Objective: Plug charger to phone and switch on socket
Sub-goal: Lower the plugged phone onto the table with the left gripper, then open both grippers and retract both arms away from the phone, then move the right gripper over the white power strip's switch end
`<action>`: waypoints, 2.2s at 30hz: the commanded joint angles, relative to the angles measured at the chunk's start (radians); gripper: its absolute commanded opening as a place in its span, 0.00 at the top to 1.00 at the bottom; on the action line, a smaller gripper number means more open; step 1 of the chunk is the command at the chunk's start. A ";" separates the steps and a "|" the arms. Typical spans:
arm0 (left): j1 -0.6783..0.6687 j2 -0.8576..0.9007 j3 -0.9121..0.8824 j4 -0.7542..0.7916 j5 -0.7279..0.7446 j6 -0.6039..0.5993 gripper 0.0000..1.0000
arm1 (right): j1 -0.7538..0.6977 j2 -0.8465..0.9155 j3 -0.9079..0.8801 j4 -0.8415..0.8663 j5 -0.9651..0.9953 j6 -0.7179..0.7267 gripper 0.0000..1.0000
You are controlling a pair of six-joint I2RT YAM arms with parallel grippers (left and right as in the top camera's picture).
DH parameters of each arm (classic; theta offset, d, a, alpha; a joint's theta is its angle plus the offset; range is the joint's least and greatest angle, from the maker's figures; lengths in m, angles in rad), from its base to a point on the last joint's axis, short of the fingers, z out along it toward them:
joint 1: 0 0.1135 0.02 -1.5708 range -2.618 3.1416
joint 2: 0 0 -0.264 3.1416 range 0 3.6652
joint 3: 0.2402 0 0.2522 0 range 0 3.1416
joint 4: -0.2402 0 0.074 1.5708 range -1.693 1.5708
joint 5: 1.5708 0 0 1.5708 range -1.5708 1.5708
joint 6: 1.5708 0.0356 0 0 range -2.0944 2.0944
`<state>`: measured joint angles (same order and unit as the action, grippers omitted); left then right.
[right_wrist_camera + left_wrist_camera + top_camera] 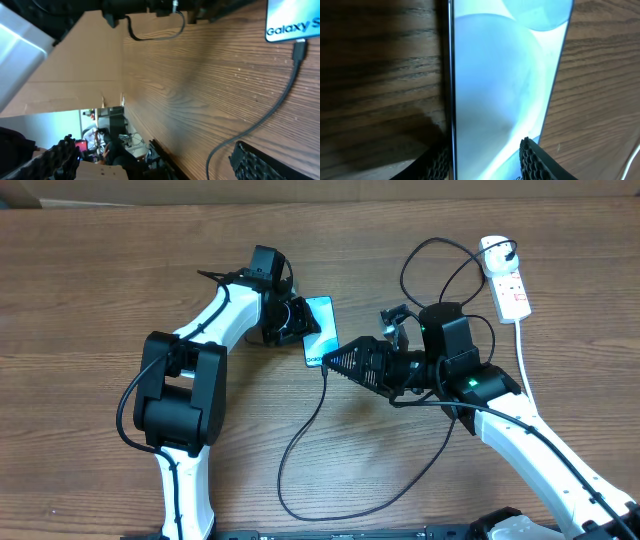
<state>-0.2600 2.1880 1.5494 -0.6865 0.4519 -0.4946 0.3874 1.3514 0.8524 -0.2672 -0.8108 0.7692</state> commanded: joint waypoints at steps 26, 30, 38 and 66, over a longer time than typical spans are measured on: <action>0.240 -0.566 0.198 -0.447 0.082 0.214 0.49 | -0.002 -0.187 0.218 -0.645 0.596 -0.150 0.02; 0.240 -0.806 0.197 -0.591 -0.019 0.249 0.46 | -0.002 -0.279 0.265 -0.735 0.663 -0.151 0.00; 0.239 -1.185 0.076 -0.736 -0.115 0.243 0.41 | -0.002 -0.399 0.265 -0.813 0.686 -0.150 0.00; 0.239 -1.597 -0.269 -0.746 -0.120 0.169 0.00 | -0.689 0.393 0.933 -0.866 0.843 -0.381 0.00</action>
<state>-0.0162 0.5930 1.2842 -1.4284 0.3393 -0.3149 -0.2516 1.6615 1.7676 -1.2064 0.0441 0.4038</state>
